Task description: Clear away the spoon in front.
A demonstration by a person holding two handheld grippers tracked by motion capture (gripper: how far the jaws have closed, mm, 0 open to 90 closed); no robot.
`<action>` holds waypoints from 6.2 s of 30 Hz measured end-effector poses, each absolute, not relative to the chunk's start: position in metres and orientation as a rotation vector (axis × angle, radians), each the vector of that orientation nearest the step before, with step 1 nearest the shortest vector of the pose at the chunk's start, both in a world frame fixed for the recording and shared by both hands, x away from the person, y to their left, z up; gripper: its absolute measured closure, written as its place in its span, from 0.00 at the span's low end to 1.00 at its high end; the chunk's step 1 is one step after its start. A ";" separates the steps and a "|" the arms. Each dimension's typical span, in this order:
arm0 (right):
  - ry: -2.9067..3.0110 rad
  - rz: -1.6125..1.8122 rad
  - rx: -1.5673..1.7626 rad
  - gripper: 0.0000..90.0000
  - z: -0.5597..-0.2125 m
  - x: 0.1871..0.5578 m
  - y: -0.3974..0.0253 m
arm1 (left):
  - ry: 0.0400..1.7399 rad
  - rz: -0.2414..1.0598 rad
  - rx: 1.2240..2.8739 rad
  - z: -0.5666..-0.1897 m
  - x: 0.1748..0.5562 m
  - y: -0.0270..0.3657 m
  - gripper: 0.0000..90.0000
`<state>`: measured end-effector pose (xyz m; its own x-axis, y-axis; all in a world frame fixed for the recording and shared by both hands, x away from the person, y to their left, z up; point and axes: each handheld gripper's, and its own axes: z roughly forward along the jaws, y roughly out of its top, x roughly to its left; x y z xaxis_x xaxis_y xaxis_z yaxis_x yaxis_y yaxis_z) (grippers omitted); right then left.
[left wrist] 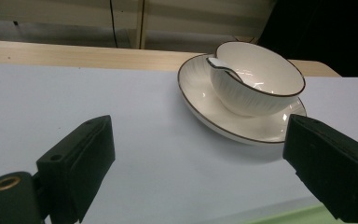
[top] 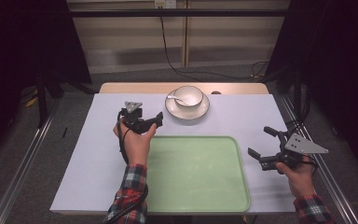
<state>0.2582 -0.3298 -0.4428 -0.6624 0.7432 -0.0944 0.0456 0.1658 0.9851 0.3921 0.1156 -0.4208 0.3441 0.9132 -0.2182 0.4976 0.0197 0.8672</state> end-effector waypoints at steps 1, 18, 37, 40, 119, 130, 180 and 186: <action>1.863 1.544 0.747 0.01 -0.443 0.258 -0.330 | 1.289 0.528 1.619 -0.421 0.394 0.113 0.08; 1.862 1.544 0.746 0.01 -0.443 0.259 -0.329 | 1.317 0.464 1.640 -0.441 0.430 0.090 0.02; 1.861 1.553 0.751 0.01 -0.443 0.259 -0.329 | 1.341 0.426 1.561 -0.455 0.464 0.066 0.09; 1.855 1.551 0.755 0.01 -0.443 0.259 -0.329 | 1.352 0.428 1.542 -0.455 0.471 0.064 0.11; 1.845 1.565 0.766 0.01 -0.444 0.261 -0.332 | 1.408 0.385 1.359 -0.456 0.503 0.043 0.90; 1.843 1.567 0.763 0.01 -0.444 0.261 -0.333 | 1.398 0.409 1.347 -0.455 0.510 0.041 0.91; 1.855 1.566 0.754 0.01 -0.445 0.262 -0.334 | 1.266 0.367 1.266 -0.414 0.497 0.064 0.95; 1.851 1.565 0.762 0.01 -0.444 0.261 -0.333 | 1.256 0.353 1.268 -0.410 0.489 0.073 0.95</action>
